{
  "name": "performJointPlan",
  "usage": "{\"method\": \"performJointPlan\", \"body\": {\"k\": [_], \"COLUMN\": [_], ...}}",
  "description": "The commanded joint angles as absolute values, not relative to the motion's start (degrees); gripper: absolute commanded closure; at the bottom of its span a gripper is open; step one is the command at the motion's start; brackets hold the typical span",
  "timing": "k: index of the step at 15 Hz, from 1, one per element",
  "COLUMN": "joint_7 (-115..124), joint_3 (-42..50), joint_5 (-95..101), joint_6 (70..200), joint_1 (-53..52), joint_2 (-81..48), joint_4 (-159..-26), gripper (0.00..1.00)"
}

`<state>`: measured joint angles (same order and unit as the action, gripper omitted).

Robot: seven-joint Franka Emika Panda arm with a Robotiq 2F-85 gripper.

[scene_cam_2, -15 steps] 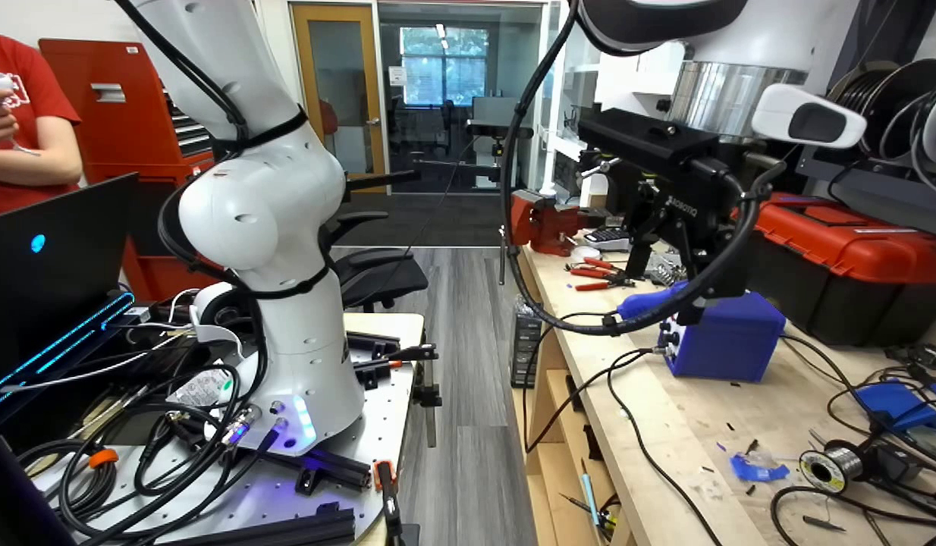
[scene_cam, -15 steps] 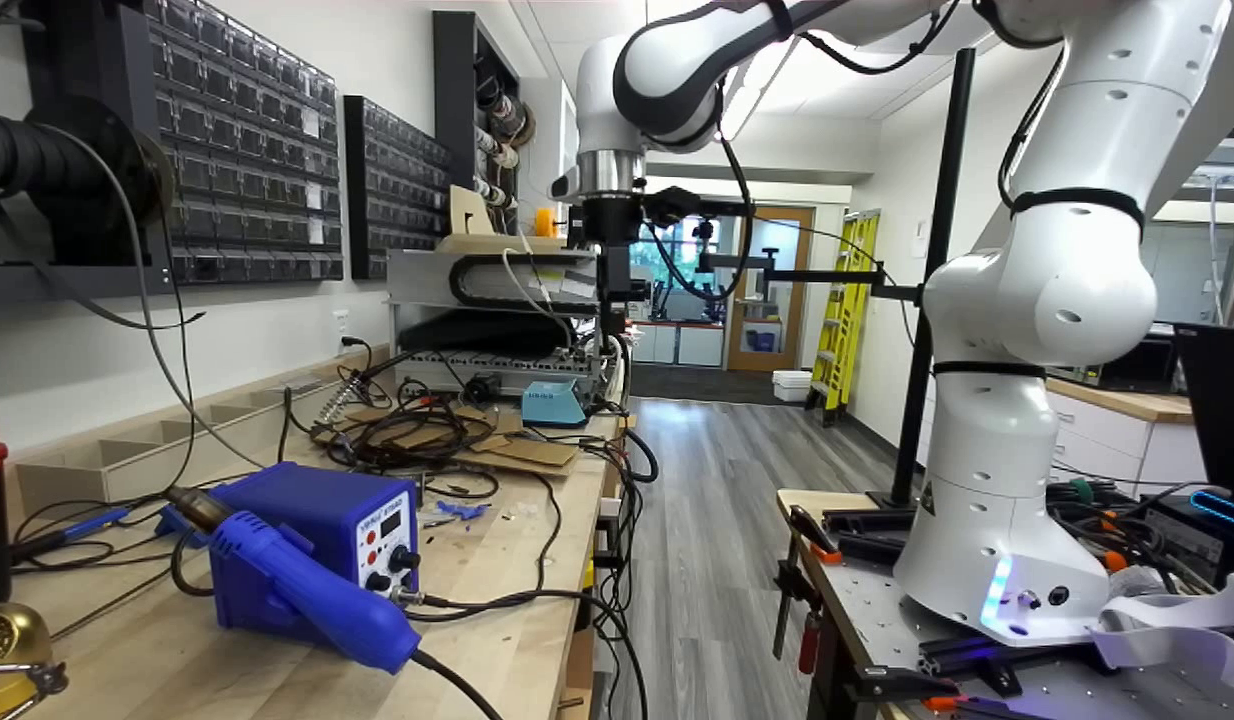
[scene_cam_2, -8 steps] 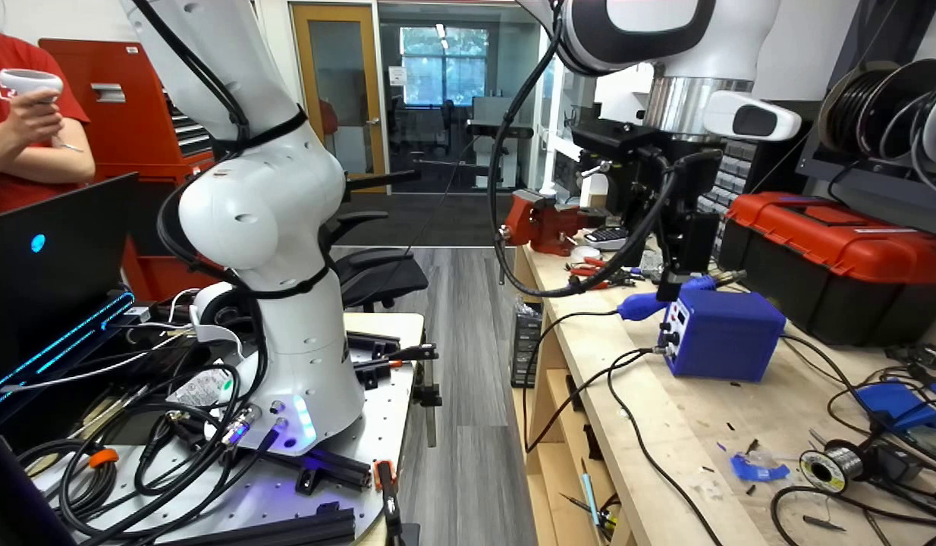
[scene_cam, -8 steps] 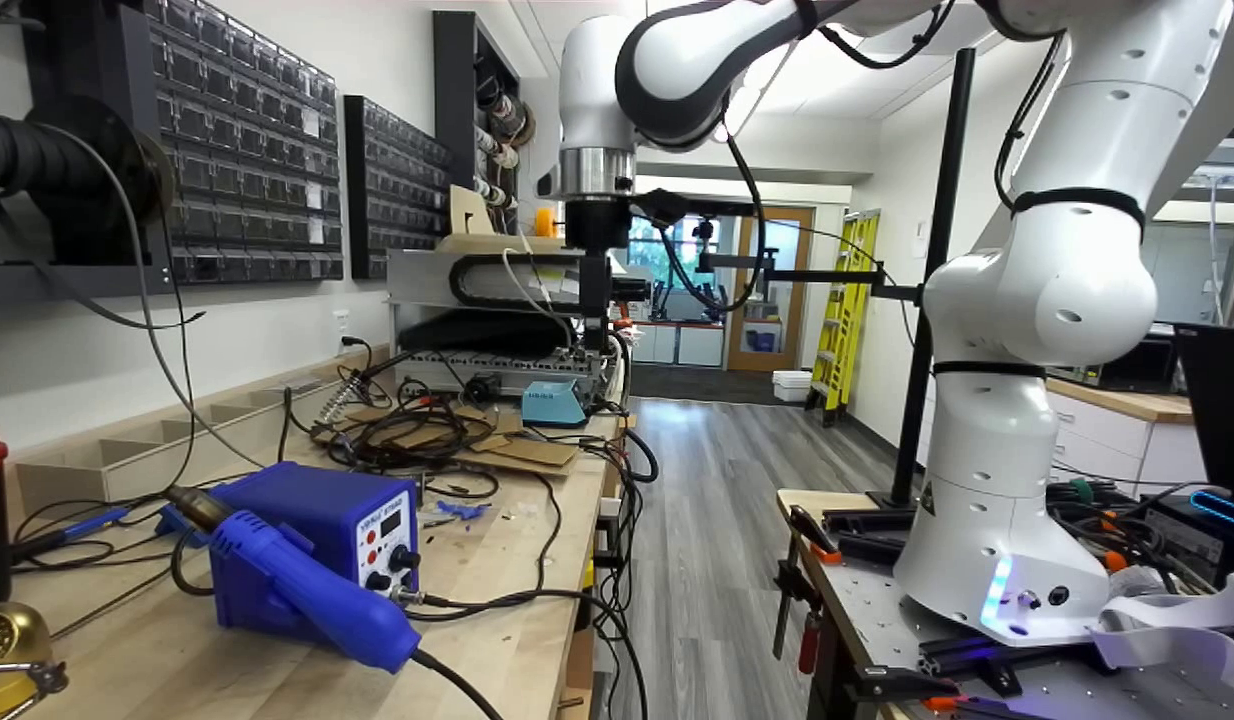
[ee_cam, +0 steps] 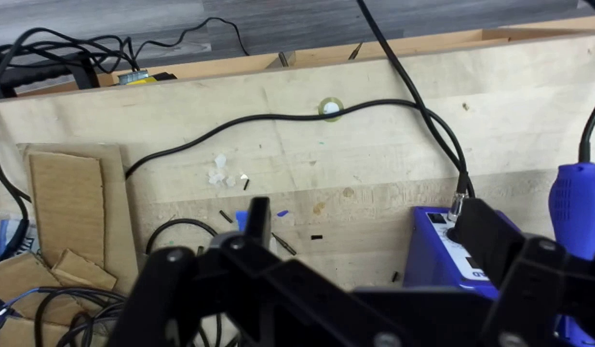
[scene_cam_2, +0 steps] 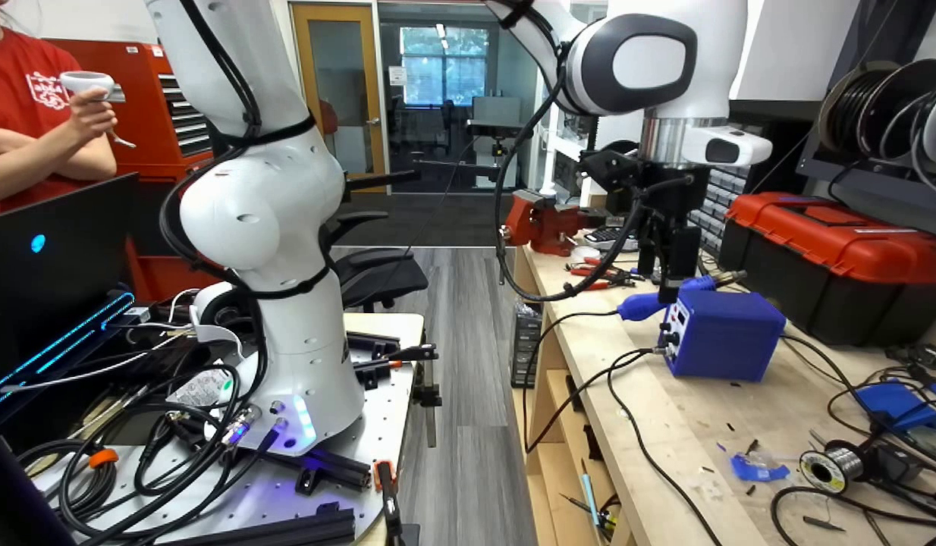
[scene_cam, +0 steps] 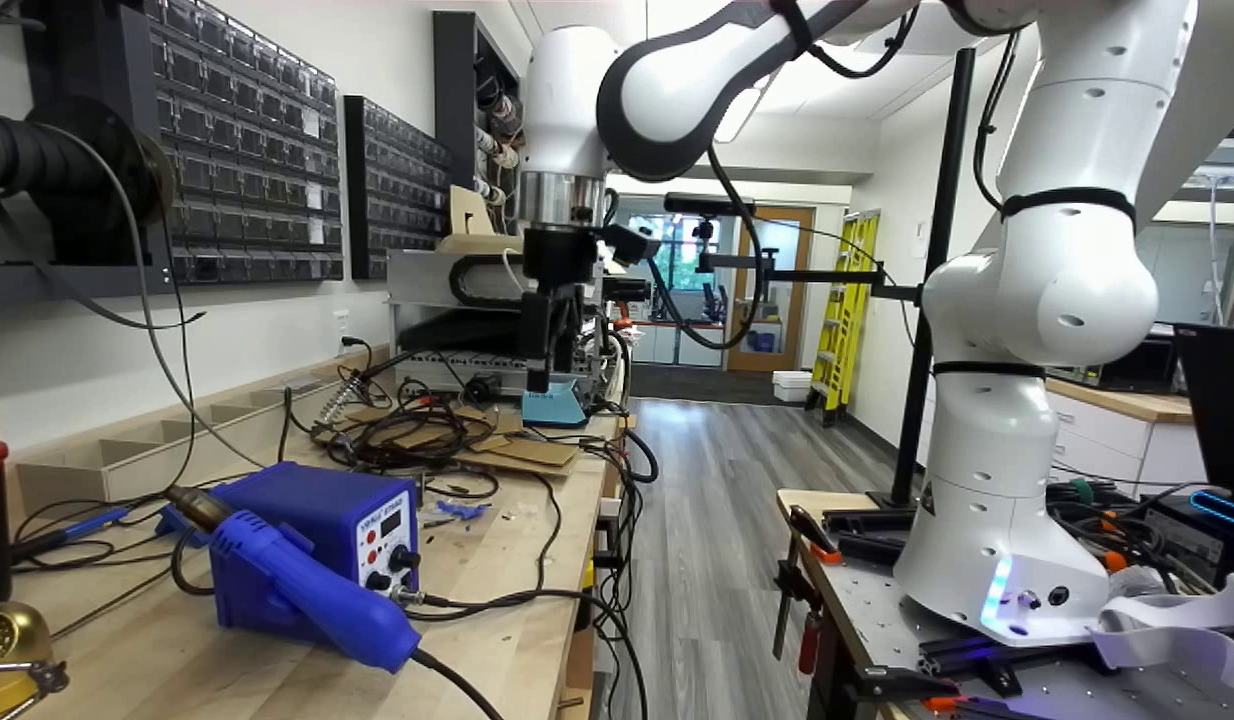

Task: Put the soldering gun on the table

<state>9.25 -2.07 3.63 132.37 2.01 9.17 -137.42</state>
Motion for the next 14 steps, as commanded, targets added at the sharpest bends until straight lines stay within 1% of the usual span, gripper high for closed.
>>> {"method": "performJointPlan", "body": {"k": [1, 5, 6, 9, 14], "joint_7": [15.4, 18.0, 14.8, 15.6, 15.8], "joint_3": [-2.3, -1.6, -1.2, -1.1, -1.0], "joint_5": [5.4, 5.9, 4.1, 4.2, 4.2], "joint_6": [139.4, 143.7, 142.5, 143.2, 143.2], "joint_1": [1.9, 0.3, 0.5, -0.2, -0.2], "joint_2": [-0.1, -7.3, -4.5, -7.7, -7.9], "joint_4": [-132.6, -128.3, -131.0, -128.5, -128.1], "gripper": [0.0, 0.0, 0.0, 0.0, 0.0]}}
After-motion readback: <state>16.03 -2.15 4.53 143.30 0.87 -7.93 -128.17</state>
